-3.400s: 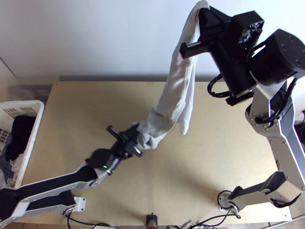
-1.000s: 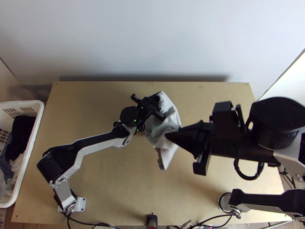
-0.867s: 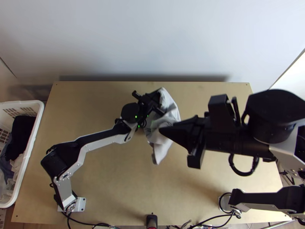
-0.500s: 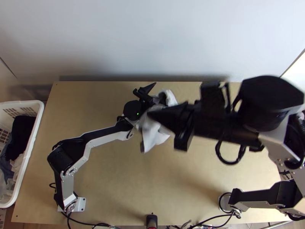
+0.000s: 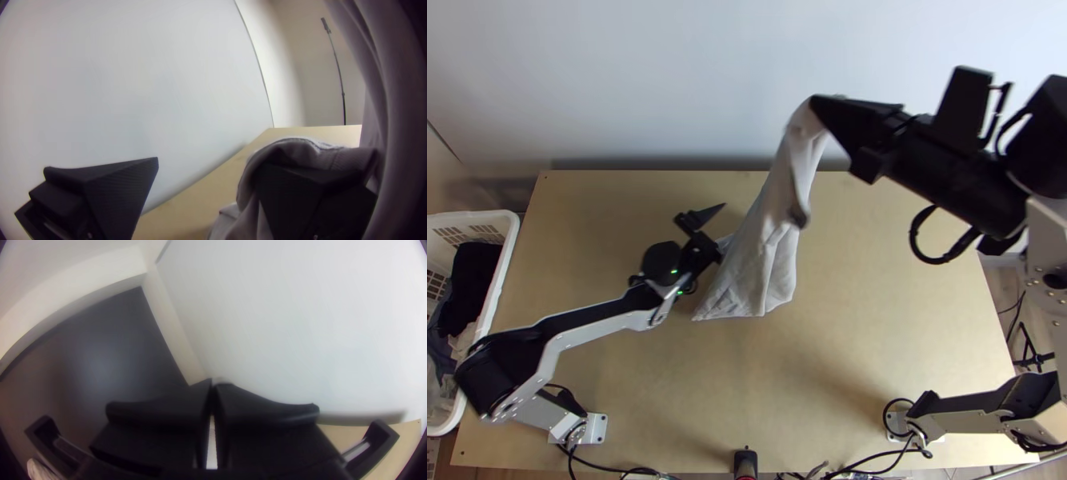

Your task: Fold the t-shirt

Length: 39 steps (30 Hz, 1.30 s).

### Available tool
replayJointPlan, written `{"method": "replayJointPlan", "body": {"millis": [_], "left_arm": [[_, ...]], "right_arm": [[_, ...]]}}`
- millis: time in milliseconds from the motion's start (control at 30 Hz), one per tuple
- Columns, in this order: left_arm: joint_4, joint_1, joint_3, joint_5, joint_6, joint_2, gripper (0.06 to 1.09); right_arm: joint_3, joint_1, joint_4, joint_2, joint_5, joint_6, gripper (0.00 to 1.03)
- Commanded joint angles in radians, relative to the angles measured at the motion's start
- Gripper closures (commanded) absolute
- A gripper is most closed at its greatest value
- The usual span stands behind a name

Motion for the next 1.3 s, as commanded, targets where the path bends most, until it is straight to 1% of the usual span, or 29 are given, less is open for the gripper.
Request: {"method": "replayJointPlan", "body": {"millis": [0,100,167,233,267,333,400,467,500,600,633,667,700,733,867,900,967,1067,1133,1167,1200,1233,1267], "left_arm": [[-0.002,0.093,-0.180,0.013,0.051,-0.159,0.10],[-0.003,0.124,-0.255,0.013,0.074,-0.242,0.10],[-0.003,0.137,-0.318,0.016,0.117,-0.308,0.10],[-0.030,0.144,-0.364,0.016,0.120,-0.391,0.10],[-0.053,0.145,-0.384,0.015,0.116,-0.437,0.10],[-0.149,0.145,-0.413,0.016,0.108,-0.535,0.10],[-0.237,0.151,-0.413,0.010,0.106,-0.586,0.10],[-0.339,0.177,-0.393,0.009,0.064,-0.626,0.10],[-0.375,0.191,-0.391,0.009,0.064,-0.640,0.10],[-0.365,0.223,-0.405,0.002,0.080,-0.627,0.10],[-0.346,0.225,-0.405,-0.031,0.117,-0.598,0.10],[-0.301,0.214,-0.396,-0.102,0.145,-0.564,0.10],[-0.283,0.197,-0.373,-0.172,0.137,-0.544,0.10],[-0.283,0.188,-0.348,-0.225,0.113,-0.529,0.10],[-0.275,0.139,-0.267,-0.429,0.027,-0.491,0.11],[-0.275,0.127,-0.258,-0.453,0.004,-0.488,0.11],[-0.273,0.105,-0.258,-0.467,-0.035,-0.500,0.10],[-0.284,0.076,-0.273,-0.427,-0.044,-0.532,0.11],[-0.284,0.094,-0.264,-0.438,-0.047,-0.508,0.11],[-0.281,0.121,-0.233,-0.488,-0.048,-0.469,0.10],[-0.303,0.136,-0.190,-0.573,-0.053,-0.428,0.10],[-0.318,0.147,-0.160,-0.625,-0.058,-0.399,0.10],[-0.319,0.173,-0.146,-0.646,-0.070,-0.385,0.10]], "right_arm": [[0.006,-0.038,0.017,-0.019,0.022,-0.004,1.00],[0.006,-0.034,0.017,-0.020,0.037,-0.004,1.00],[0.006,-0.029,0.018,-0.020,0.046,-0.003,1.00],[0.006,-0.022,0.021,-0.017,0.059,-0.004,1.00],[0.006,-0.023,0.023,-0.013,0.063,-0.004,1.00],[0.005,-0.025,0.024,0.000,0.075,-0.006,1.00],[0.000,-0.025,0.026,0.004,0.085,-0.006,1.00],[-0.004,-0.025,0.027,0.009,0.088,-0.009,1.00],[-0.004,-0.025,0.027,0.010,0.089,-0.009,1.00],[-0.004,-0.003,0.032,0.012,0.089,-0.011,1.00],[-0.004,0.009,0.033,0.012,0.091,-0.011,1.00],[-0.004,0.026,0.035,0.012,0.092,-0.012,1.00],[-0.004,0.047,0.035,0.012,0.098,-0.026,1.00],[-0.004,0.063,0.035,0.012,0.114,-0.034,1.00],[-0.001,0.080,0.035,0.006,0.126,-0.037,1.00],[-0.001,0.080,0.033,0.004,0.126,-0.038,1.00],[-0.001,0.080,0.032,0.001,0.126,-0.046,1.00],[-0.003,0.080,0.030,-0.002,0.134,-0.046,1.00],[-0.004,0.081,0.026,-0.006,0.134,-0.047,1.00],[-0.004,0.081,0.026,-0.008,0.134,-0.047,1.00],[-0.004,0.083,0.026,-0.010,0.134,-0.046,1.00],[-0.004,0.083,0.023,-0.013,0.134,-0.047,1.00],[-0.004,0.083,0.021,-0.017,0.135,-0.046,1.00]]}}
